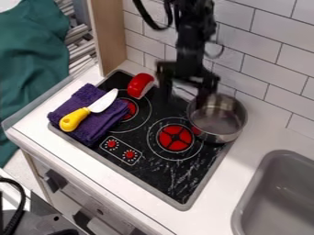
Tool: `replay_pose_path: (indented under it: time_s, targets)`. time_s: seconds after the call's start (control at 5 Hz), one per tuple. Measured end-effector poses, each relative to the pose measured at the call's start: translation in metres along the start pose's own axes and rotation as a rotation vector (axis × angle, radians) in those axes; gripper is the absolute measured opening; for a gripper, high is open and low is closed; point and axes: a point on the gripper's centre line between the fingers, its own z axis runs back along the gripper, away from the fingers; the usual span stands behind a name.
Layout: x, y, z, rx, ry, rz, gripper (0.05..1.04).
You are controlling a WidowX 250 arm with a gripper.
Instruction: Move the pot off the stove
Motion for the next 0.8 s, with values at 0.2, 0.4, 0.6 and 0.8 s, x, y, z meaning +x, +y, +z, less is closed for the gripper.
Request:
replay_pose_path:
  time_s: [0.2,0.4,0.6,0.8]
  targets:
    - [0.0,0.009,0.026,0.044,-0.011,-0.103,1.012]
    - [-0.006,0.026,0.038,0.054,0.013,-0.17,1.011]
    - [-0.009,0.042,0.036,0.038,0.028,-0.177,1.011]
    - [-0.013,0.045,0.034,0.033,0.043,-0.18,1.011]
